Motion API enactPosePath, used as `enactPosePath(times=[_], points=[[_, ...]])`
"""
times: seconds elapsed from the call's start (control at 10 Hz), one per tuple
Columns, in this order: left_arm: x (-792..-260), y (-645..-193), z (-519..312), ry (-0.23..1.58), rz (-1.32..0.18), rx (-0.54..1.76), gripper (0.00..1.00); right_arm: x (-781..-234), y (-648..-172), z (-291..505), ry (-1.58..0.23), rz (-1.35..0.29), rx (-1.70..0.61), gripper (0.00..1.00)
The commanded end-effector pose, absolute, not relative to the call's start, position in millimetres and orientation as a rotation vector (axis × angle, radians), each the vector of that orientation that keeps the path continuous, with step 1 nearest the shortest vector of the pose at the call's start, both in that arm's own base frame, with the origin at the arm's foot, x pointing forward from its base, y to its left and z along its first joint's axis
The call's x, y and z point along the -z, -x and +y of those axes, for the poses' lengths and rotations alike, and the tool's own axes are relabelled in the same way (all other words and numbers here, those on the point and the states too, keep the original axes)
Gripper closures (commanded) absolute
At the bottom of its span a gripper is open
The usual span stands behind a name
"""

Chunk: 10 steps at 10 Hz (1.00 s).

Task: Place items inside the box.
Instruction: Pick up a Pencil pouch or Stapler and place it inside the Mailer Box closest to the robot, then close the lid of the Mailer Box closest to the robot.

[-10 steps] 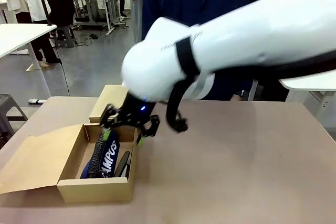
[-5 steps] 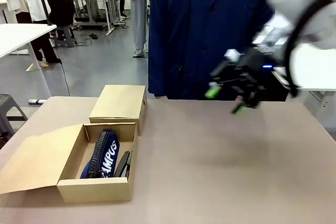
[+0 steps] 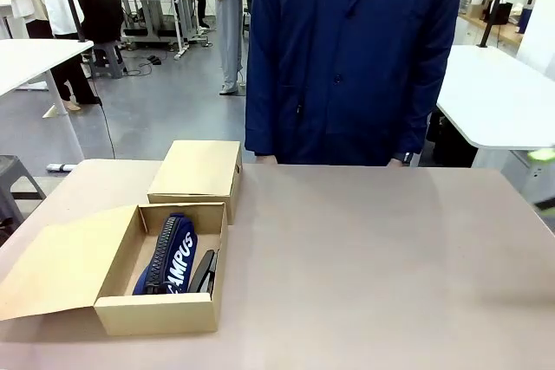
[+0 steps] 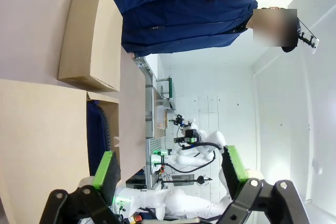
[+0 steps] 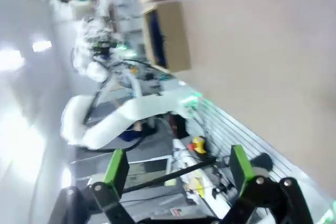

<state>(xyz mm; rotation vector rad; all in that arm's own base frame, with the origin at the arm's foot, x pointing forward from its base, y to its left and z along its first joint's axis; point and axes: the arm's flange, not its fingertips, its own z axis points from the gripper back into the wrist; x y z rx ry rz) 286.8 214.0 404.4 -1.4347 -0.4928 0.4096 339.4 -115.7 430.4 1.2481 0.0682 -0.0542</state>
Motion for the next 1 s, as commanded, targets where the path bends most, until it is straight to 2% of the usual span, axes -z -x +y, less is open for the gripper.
enactPosePath(times=[0.0, 0.1, 0.2, 0.9], points=[[-403.9, -286.2, 212.9, 1.446, -0.510, -0.395, 0.00, -387.4, -328.4, -143.0, -1.472, 0.020, 0.031, 0.00], [-403.9, -286.2, 212.9, 1.446, -0.510, -0.395, 0.00, -374.1, -330.2, -136.4, -1.455, 0.031, 0.194, 0.00], [-403.9, -286.2, 212.9, 1.446, -0.510, -0.395, 0.00, -407.9, -319.0, -141.6, -1.364, 0.025, 0.067, 0.00], [-403.9, -286.2, 212.9, 1.446, -0.510, -0.395, 0.00, -407.9, -319.0, -141.6, -1.364, 0.025, 0.067, 0.00]])
